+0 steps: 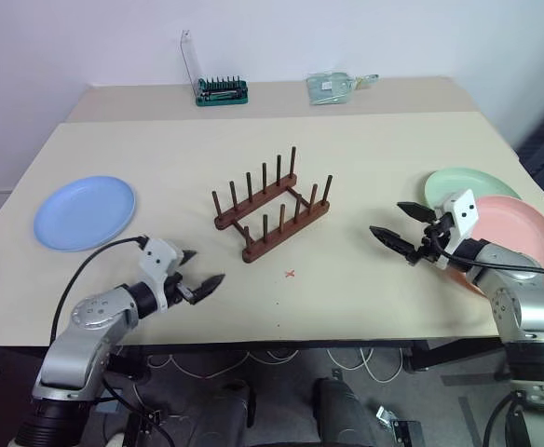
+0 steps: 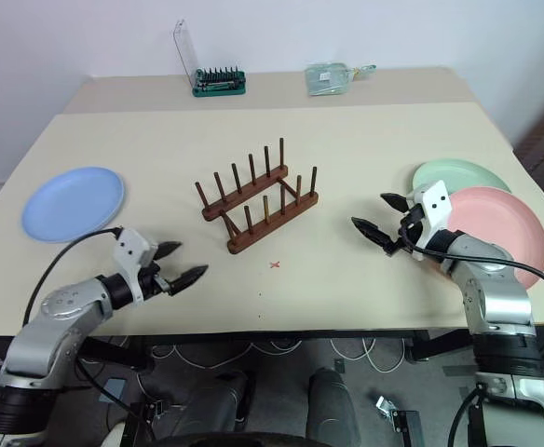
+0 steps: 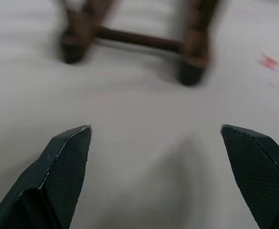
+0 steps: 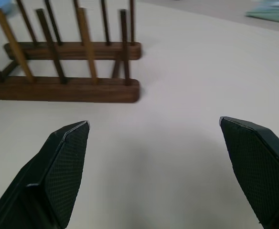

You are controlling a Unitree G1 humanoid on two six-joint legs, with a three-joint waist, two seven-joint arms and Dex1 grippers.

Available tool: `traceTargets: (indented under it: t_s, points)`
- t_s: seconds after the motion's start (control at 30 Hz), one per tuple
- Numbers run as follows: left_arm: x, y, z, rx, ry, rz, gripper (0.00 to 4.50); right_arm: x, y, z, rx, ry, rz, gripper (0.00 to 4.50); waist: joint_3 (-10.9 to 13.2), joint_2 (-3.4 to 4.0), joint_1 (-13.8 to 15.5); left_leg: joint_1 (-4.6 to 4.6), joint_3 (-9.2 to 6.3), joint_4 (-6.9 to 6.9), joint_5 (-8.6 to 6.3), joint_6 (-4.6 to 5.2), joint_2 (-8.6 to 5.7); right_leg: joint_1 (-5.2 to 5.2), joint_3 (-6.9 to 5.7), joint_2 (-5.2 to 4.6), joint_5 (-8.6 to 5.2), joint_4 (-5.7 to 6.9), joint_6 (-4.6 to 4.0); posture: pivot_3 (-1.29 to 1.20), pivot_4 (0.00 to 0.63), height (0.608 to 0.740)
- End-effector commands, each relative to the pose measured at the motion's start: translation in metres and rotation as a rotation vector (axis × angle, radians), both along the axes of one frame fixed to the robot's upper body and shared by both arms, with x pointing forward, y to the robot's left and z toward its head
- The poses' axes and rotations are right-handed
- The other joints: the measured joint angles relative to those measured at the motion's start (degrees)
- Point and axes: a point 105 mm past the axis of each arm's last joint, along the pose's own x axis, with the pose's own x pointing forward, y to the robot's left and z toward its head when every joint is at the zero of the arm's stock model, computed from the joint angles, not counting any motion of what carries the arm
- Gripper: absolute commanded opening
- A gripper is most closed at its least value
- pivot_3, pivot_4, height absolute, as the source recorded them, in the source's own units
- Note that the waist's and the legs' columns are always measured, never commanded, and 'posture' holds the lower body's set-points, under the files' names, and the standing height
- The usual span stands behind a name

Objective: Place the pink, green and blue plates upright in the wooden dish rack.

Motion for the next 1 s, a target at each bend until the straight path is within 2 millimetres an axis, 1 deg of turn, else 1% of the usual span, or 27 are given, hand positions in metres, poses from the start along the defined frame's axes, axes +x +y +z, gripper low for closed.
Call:
traceTargets:
  t_s: [0.03,0.13,0.27,0.4,0.43,0.5,0.53,0.6,0.63,0.7,0.8,0.87,0.93,1.0]
  points:
    - [0.006,-0.015,-0.003,0.053,-0.015,-0.072,4.44,-0.007,0.007,0.015,0.002,-0.052,0.012,4.44,0.0,0.0,0.2,-0.01,-0.02,0.01,0.0,0.0,-0.01,0.01,-0.01,0.01,0.0,0.0,0.0,0.0,0.15,0.74]
    - [0.016,-0.028,-0.016,0.082,0.014,-0.132,4.44,-0.015,0.005,0.014,0.013,-0.056,-0.012,4.44,-0.05,0.06,0.47,0.0,-0.02,0.02,0.0,0.0,-0.03,0.03,-0.01,0.0,0.0,0.0,0.0,0.0,0.15,0.74]
    - [0.027,-0.04,-0.024,0.095,0.021,-0.181,4.44,-0.022,0.003,0.012,0.018,-0.051,-0.032,4.44,-0.16,0.22,1.22,0.01,0.0,0.04,0.0,0.0,-0.05,0.05,0.0,-0.01,0.0,-0.03,0.01,0.0,0.15,0.74]
    - [0.038,-0.062,-0.032,0.119,0.012,-0.257,4.44,-0.03,-0.002,0.009,0.023,-0.055,-0.076,4.44,-0.24,0.35,1.86,0.05,-0.04,0.1,0.0,0.0,-0.08,0.18,-0.02,-0.02,-0.01,-0.05,0.02,0.0,0.15,0.74]
    - [0.046,-0.065,-0.033,0.118,0.004,-0.228,4.21,-0.032,-0.001,0.007,0.026,-0.054,-0.079,4.48,-0.24,0.35,2.0,0.07,-0.04,0.13,0.0,0.01,-0.1,0.21,-0.02,-0.03,-0.01,-0.06,0.03,0.0,0.15,0.74]
    - [0.055,-0.067,-0.034,0.116,-0.005,-0.189,3.6,-0.035,0.001,0.006,0.03,-0.053,-0.081,4.5,-0.28,0.35,2.3,0.07,-0.03,0.19,-0.01,0.03,-0.11,0.25,-0.01,-0.03,-0.01,-0.08,0.03,0.0,0.15,0.74]
    - [0.055,-0.07,-0.036,0.116,0.001,-0.196,3.17,-0.036,0.002,0.005,0.029,-0.053,-0.081,4.5,-0.28,0.35,2.27,0.08,-0.03,0.21,-0.02,0.04,-0.11,0.27,-0.01,-0.03,-0.01,-0.08,0.04,0.0,0.15,0.74]
    - [0.047,-0.081,-0.04,0.101,0.011,-0.257,2.15,-0.038,0.006,0.005,0.031,-0.056,-0.082,4.5,-0.32,0.36,2.22,0.08,-0.03,0.22,-0.03,0.05,-0.11,0.26,-0.01,-0.02,-0.01,-0.07,0.05,0.0,0.15,0.74]
    - [0.044,-0.085,-0.041,0.099,0.01,-0.271,1.73,-0.038,0.008,0.005,0.032,-0.059,-0.083,4.5,-0.33,0.38,2.14,0.09,-0.03,0.22,-0.03,0.06,-0.11,0.26,-0.01,-0.02,-0.02,-0.07,0.06,0.0,0.15,0.74]
    - [0.041,-0.084,-0.042,0.104,0.004,-0.276,0.8,-0.039,0.011,0.006,0.034,-0.064,-0.085,4.5,-0.35,0.4,2.09,0.09,-0.01,0.22,-0.05,0.08,-0.1,0.26,-0.01,-0.03,-0.02,-0.07,0.07,0.0,0.15,0.74]
    - [0.04,-0.081,-0.043,0.133,-0.012,-0.293,0.79,-0.04,0.016,0.006,0.034,-0.062,-0.081,4.5,-0.38,0.41,1.97,0.09,-0.02,0.21,-0.05,0.09,-0.1,0.25,-0.01,-0.02,-0.03,-0.07,0.07,0.0,0.15,0.74]
    - [0.04,-0.083,-0.039,0.138,-0.028,-0.32,0.79,-0.041,0.017,0.006,0.035,-0.053,-0.073,4.5,-0.38,0.4,1.83,0.09,-0.02,0.21,-0.06,0.1,-0.1,0.25,-0.01,-0.02,-0.03,-0.07,0.08,0.0,0.15,0.74]
    - [0.039,-0.088,-0.03,0.125,-0.052,-0.393,0.79,-0.043,0.021,0.002,0.023,-0.022,-0.052,4.5,-0.38,0.4,1.61,0.09,-0.02,0.21,-0.06,0.1,-0.1,0.26,-0.01,-0.02,-0.04,-0.07,0.09,0.0,0.15,0.74]
    - [0.037,-0.094,-0.027,0.156,-0.069,-0.489,0.79,-0.046,0.024,-0.003,0.01,0.006,-0.023,4.5,-0.38,0.39,1.44,0.08,-0.04,0.21,-0.06,0.1,-0.11,0.25,-0.03,-0.02,-0.04,-0.07,0.09,0.0,0.15,0.74]
